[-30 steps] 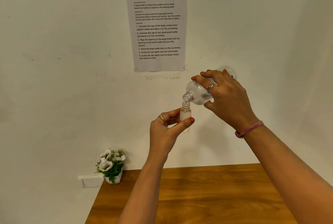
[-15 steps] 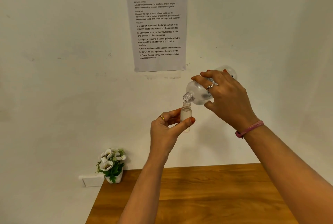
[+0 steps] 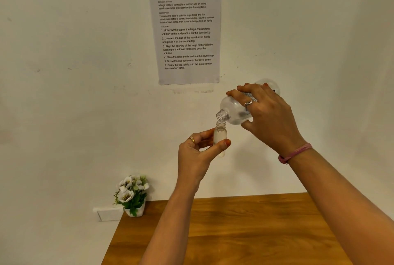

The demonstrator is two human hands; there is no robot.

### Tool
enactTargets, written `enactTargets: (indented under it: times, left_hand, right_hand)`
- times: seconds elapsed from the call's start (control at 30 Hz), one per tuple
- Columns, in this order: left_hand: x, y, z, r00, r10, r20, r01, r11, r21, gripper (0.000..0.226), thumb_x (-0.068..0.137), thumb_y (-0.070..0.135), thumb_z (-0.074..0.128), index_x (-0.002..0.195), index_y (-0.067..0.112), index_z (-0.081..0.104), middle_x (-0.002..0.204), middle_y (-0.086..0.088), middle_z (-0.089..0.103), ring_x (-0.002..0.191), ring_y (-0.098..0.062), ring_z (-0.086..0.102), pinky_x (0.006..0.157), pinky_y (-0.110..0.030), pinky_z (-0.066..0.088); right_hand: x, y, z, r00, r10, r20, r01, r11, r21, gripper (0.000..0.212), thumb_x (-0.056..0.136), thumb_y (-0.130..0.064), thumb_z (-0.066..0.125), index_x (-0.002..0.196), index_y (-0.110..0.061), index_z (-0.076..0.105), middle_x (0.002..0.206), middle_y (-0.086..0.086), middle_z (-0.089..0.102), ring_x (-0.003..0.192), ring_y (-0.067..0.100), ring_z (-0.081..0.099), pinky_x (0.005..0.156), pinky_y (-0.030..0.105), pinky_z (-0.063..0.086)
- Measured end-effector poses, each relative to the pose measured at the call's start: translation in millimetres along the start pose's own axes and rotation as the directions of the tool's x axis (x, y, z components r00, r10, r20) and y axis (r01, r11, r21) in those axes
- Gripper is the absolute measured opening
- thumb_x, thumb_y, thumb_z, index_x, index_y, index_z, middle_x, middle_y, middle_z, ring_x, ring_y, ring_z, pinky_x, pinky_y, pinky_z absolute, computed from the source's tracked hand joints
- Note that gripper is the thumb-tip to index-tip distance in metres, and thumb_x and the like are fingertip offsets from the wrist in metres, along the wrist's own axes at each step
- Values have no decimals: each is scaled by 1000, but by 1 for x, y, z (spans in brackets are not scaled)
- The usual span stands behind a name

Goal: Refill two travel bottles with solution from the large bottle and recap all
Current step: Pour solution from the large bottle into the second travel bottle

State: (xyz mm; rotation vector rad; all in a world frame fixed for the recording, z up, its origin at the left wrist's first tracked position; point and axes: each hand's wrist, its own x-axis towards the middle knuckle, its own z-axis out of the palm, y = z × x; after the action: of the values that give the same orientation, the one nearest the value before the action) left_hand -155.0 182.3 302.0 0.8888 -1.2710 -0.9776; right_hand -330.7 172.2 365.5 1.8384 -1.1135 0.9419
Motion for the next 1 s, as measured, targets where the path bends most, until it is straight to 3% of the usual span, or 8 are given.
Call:
enactTargets:
  times: [0.3, 0.47, 0.77, 1.0]
  left_hand:
    - [0, -1, 0, 1000, -8, -6, 8, 1000, 9, 35, 62, 23, 86, 93, 27, 72, 88, 8, 74, 82, -6, 68, 76, -27, 56]
    - [-1, 0, 0, 1000, -3, -10, 3, 1000, 9, 34, 63, 22, 86, 92, 28, 71, 88, 9, 74, 81, -3, 68, 73, -22, 54]
    - [-2, 0, 0, 1000, -10, -8, 10, 1000, 0, 34, 62, 21, 87, 92, 26, 73, 87, 7, 75, 83, -7, 68, 79, -30, 56]
    - [-3, 2, 0, 1000, -1, -4, 1, 1000, 5, 33, 62, 22, 86, 91, 30, 71, 88, 9, 74, 83, -5, 68, 74, -23, 54]
  right_hand:
    - [-1, 1, 2, 1000, -3, -1, 3, 1000, -6, 61, 62, -11, 84, 119, -14, 62, 113, 12, 65, 103, 31, 61, 85, 41, 50]
    - [-1, 0, 1, 1000, -2, -6, 2, 1000, -3, 61, 62, -11, 84, 119, -14, 62, 114, 12, 64, 103, 31, 61, 84, 40, 50]
    - [-2, 2, 1, 1000, 8, 8, -8, 1000, -11, 64, 62, -12, 84, 121, -15, 61, 115, 12, 64, 105, 31, 61, 89, 42, 48]
    - [-3, 2, -1, 1000, 17, 6, -17, 1000, -5, 60, 64, -11, 82, 121, -16, 61, 115, 10, 64, 105, 31, 60, 83, 39, 50]
